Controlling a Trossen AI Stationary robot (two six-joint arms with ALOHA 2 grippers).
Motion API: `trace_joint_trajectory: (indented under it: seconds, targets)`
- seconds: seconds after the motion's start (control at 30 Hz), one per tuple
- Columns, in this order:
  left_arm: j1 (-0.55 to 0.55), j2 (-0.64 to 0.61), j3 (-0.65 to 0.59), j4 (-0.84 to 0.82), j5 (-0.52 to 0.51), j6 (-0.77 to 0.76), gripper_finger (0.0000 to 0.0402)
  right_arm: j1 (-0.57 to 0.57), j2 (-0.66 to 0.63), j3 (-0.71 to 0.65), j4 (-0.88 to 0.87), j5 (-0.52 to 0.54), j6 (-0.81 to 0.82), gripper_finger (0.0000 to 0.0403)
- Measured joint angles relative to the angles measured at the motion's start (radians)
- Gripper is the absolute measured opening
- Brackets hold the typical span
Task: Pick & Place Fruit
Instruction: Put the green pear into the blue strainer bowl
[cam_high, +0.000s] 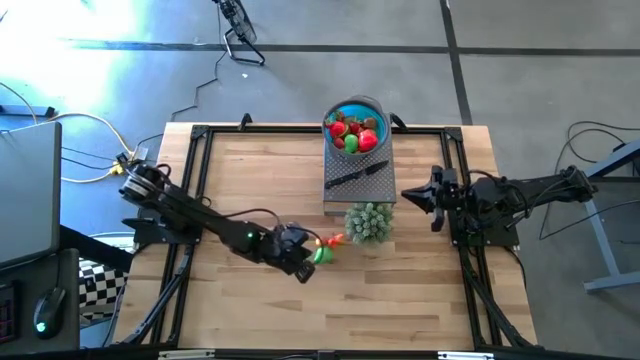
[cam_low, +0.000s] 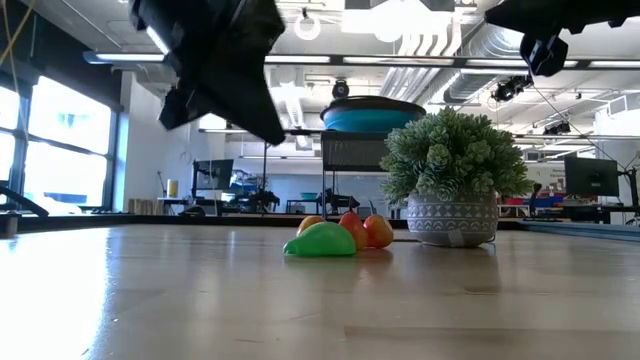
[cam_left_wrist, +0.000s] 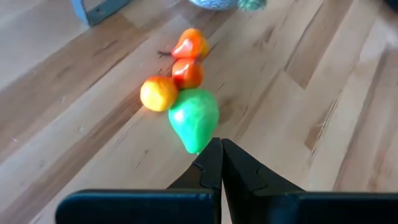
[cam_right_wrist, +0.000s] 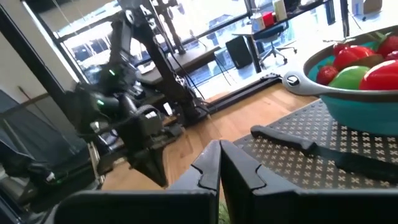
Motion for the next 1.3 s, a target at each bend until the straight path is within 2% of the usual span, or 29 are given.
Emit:
trace_joint_trajectory:
  seconds: [0.1, 0.2, 0.5, 0.8, 0.97, 1.1, 1.3]
  targets:
    - [0.000, -0.012, -0.080, 0.152, -0.001, -0.016, 0.0000, 0.000, 0.000, 0.000, 0.013, 0.000, 0.000, 0.0002]
    - [0.001, -0.012, -0.103, 0.212, -0.001, -0.023, 0.0000, 0.000, 0.000, 0.000, 0.019, 0.000, 0.000, 0.0002]
    - [0.045, -0.013, -0.103, 0.237, 0.001, -0.014, 0.0001, 0.000, 0.000, 0.000, 0.004, -0.017, 0.000, 0.0002]
    - [0.082, -0.013, -0.103, 0.234, 0.023, -0.024, 0.0004, 0.000, 0.000, 0.000, -0.017, -0.141, 0.000, 0.0002]
    - [0.095, -0.013, -0.103, 0.234, 0.051, -0.028, 0.0009, 0.000, 0.000, 0.000, -0.029, -0.137, -0.005, 0.0002]
    - [0.103, -0.013, -0.102, 0.223, 0.078, -0.031, 0.0047, 0.000, 0.000, 0.000, -0.028, -0.133, -0.002, 0.0002]
    - [0.106, -0.012, -0.102, 0.208, 0.080, -0.032, 0.0151, 0.000, 0.000, 0.000, -0.025, -0.135, 0.003, 0.0002]
